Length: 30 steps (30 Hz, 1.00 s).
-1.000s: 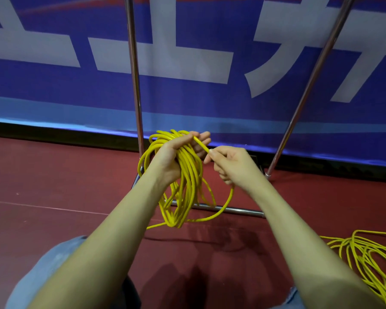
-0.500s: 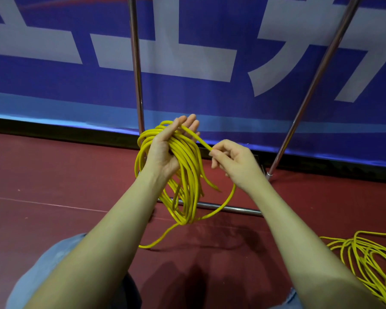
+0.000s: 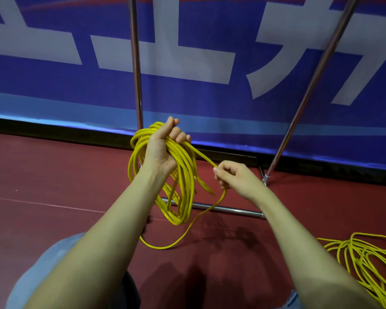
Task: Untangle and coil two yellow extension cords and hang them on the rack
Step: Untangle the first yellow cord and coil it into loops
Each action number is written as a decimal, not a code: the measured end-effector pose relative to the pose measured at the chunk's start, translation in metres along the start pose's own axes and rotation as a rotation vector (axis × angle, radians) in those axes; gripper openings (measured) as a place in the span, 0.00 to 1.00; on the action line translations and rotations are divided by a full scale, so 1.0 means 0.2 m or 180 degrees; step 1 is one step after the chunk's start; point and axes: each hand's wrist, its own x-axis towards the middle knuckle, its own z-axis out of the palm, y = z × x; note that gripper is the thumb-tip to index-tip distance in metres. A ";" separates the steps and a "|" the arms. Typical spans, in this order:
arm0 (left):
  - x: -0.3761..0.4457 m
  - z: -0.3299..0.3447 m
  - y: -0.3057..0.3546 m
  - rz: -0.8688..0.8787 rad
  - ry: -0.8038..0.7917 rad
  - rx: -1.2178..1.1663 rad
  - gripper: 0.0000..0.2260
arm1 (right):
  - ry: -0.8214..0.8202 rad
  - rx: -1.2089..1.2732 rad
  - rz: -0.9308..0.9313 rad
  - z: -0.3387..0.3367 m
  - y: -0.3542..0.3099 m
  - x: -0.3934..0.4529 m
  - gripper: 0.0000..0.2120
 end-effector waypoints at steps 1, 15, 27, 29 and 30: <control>0.00 0.00 0.00 -0.0042 -0.0016 0.0056 0.11 | -0.0005 -0.0070 0.0046 0.01 0.01 0.00 0.14; -0.05 0.05 0.03 -0.0153 -0.0665 0.0050 0.18 | 0.0456 0.1473 0.0441 -0.02 -0.09 0.00 0.13; -0.06 -0.04 -0.09 -0.0604 -0.1835 0.3362 0.09 | 0.0956 0.3713 0.0974 -0.10 -0.23 0.01 0.08; -0.07 -0.03 -0.09 -0.0571 -0.1843 0.3523 0.06 | 0.0976 0.3898 0.0934 -0.10 -0.25 0.02 0.10; -0.07 -0.03 -0.10 -0.0548 -0.1829 0.3606 0.04 | 0.0983 0.4011 0.0931 -0.10 -0.26 0.02 0.12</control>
